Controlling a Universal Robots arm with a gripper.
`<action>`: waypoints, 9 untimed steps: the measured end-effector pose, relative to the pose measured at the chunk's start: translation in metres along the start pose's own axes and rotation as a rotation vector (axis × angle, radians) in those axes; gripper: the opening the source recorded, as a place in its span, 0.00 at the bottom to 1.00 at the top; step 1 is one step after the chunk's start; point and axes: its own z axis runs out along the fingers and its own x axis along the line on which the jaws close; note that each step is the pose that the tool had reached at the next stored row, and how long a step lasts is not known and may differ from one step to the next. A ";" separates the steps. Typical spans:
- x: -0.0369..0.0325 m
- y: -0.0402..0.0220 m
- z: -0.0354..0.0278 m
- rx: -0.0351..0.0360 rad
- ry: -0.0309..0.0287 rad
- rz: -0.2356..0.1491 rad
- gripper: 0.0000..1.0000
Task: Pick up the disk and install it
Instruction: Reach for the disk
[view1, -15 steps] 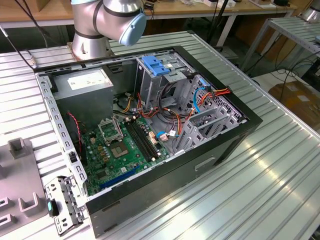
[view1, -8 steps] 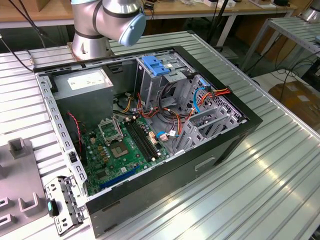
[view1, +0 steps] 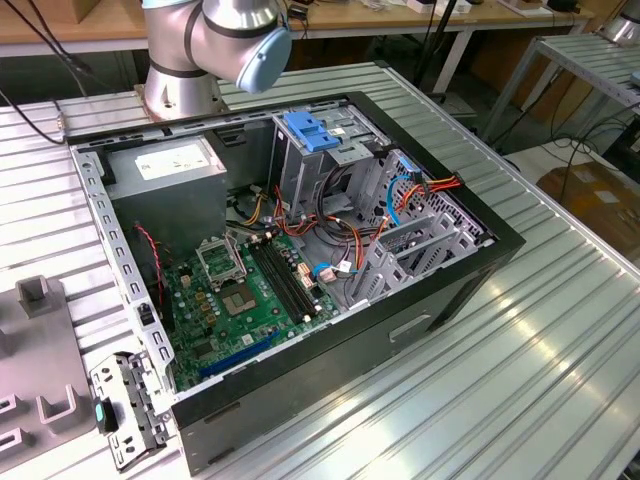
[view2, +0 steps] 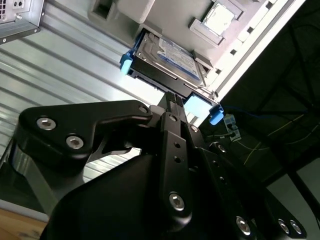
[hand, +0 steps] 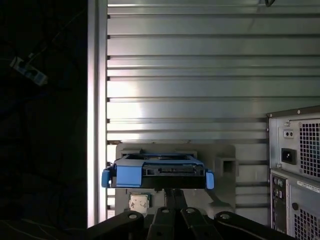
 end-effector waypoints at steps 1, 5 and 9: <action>0.0022 0.0000 0.0000 0.0000 0.0000 0.000 0.11; 0.0103 -0.0001 0.0002 0.0000 0.0000 0.000 0.11; 0.0177 -0.0002 0.0004 0.0000 0.0001 0.000 0.11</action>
